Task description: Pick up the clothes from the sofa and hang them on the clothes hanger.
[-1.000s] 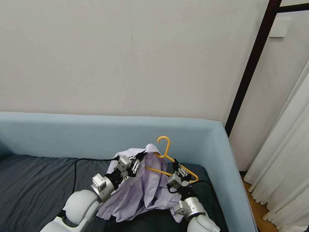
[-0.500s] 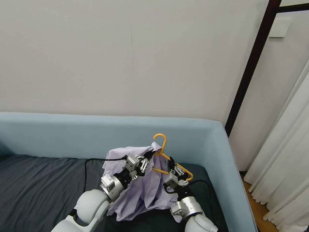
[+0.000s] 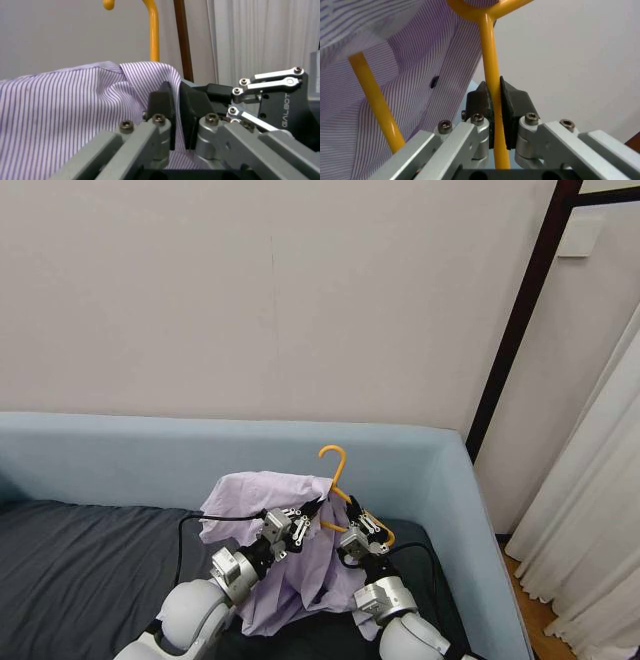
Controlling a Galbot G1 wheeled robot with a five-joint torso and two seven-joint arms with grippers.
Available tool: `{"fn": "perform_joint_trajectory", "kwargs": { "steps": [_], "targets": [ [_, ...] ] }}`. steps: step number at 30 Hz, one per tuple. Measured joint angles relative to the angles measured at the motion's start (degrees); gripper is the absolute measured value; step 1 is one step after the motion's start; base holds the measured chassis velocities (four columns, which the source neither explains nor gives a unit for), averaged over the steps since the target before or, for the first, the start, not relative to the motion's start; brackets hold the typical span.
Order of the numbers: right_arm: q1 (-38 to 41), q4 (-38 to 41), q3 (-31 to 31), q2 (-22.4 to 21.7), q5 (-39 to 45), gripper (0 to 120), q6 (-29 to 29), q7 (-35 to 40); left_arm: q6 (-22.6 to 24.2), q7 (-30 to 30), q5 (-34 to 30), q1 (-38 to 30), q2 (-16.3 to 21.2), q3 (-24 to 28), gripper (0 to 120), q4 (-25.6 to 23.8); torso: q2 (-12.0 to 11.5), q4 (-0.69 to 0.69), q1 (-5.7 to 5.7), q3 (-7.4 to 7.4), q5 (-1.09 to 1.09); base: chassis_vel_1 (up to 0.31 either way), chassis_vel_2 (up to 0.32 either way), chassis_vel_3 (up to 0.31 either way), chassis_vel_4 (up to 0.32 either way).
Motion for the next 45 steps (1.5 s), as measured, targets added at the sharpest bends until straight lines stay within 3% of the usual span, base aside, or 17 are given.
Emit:
{"fn": "perform_joint_trajectory", "kwargs": {
  "steps": [3, 7, 9, 11, 14, 15, 20, 21, 25, 26, 30, 33, 45],
  "targets": [
    [-0.1, 0.0, 0.7, 0.0, 0.0, 4, 1.0, -0.1, -1.5, -0.1, 0.1, 1.0, 1.1, -0.6, 17, -0.6, 0.0, 0.0, 0.0, 0.0, 0.0, 0.0, 0.0, 0.0, 0.0],
    [-0.8, -0.1, 3.2, -0.6, -1.6, 4, 2.9, -0.8, -5.8, -1.8, 0.8, 2.7, 6.5, -1.9, 35, -1.5, 0.0, 0.03, 0.0, 0.0, -0.02, 0.0, 0.0, 0.0, 0.0],
    [-1.1, 0.0, 3.5, -0.7, -1.9, 4, 3.1, -0.9, -6.3, -1.8, 0.8, 2.7, 7.2, -2.0, 37, -1.5, 0.0, 0.02, 0.0, 0.0, -0.01, 0.0, 0.0, 0.0, 0.0],
    [-2.1, 0.0, 5.4, -1.3, -3.7, 4, 3.8, -1.3, -9.4, -1.7, -0.2, 2.9, 11.6, -3.1, 49, -1.5, 0.0, 0.0, 0.0, 0.0, -0.01, 0.0, 0.0, 0.0, 0.0],
    [-2.6, -0.9, 6.3, -1.7, -6.4, 4, 4.9, -1.9, -13.2, 1.9, -6.5, 2.6, 19.2, -5.1, 63, -1.9, 0.0, 0.02, 0.0, 0.0, 0.0, 0.0, 0.0, 0.0, 0.0],
    [-2.6, -0.9, 6.3, -1.7, -6.4, 4, 4.9, -1.9, -13.2, 1.9, -6.5, 2.6, 19.2, -5.1, 63, -1.9, 0.0, 0.02, 0.0, 0.0, 0.0, 0.0, 0.0, 0.0, 0.0],
    [-2.7, -2.8, 6.0, -0.7, -10.9, 4, 6.2, -2.6, -16.9, 15.7, -19.2, -4.1, 30.7, -5.9, 85, 2.1, 0.0, 0.0, 0.0, 0.0, 0.02, 0.0, 0.0, 0.0, 0.0],
    [-2.7, -2.8, 6.0, -0.7, -10.9, 4, 6.2, -2.6, -16.9, 15.7, -19.2, -4.1, 30.7, -5.9, 85, 2.1, 0.0, 0.0, 0.0, 0.0, 0.02, 0.0, 0.0, 0.0, 0.0],
    [-1.8, -3.6, 3.7, 0.3, -13.6, 4, 6.4, -3.4, -14.6, 30.8, -25.7, -10.3, 34.9, -3.9, 98, 8.7, 0.0, 0.0, 0.0, 0.0, -0.01, 0.0, 0.0, 0.0, 0.0],
    [-1.8, -3.6, 3.7, 0.3, -13.6, 4, 6.4, -3.4, -14.6, 30.8, -25.7, -10.3, 34.9, -3.9, 98, 8.7, 0.0, 0.0, 0.0, 0.0, -0.01, 0.0, 0.0, 0.0, 0.0],
    [-0.4, -4.9, 0.4, 1.2, -17.2, 4, 7.1, -4.3, -9.1, 45.4, -27.8, -14.3, 35.2, -2.6, 100, 15.2, 0.0, 0.02, 0.0, 0.0, -0.02, 0.0, 0.0, 0.0, 0.0],
    [0.0, -5.3, -0.5, 1.5, -18.9, 4, 7.8, -4.6, -7.4, 47.8, -27.7, -15.7, 34.1, -1.9, 100, 17.2, 0.0, 0.04, 0.0, 0.0, -0.01, 0.0, 0.0, 0.0, 0.0],
    [-2.2, -5.0, 0.9, 1.0, -23.2, 4, 10.7, -4.8, -5.7, 44.6, -25.0, -24.6, 27.1, 6.9, 100, 24.0, 0.0, 0.0, 0.0, 0.0, 0.0, 0.0, 0.0, 0.0, 0.0]
  ]
}}
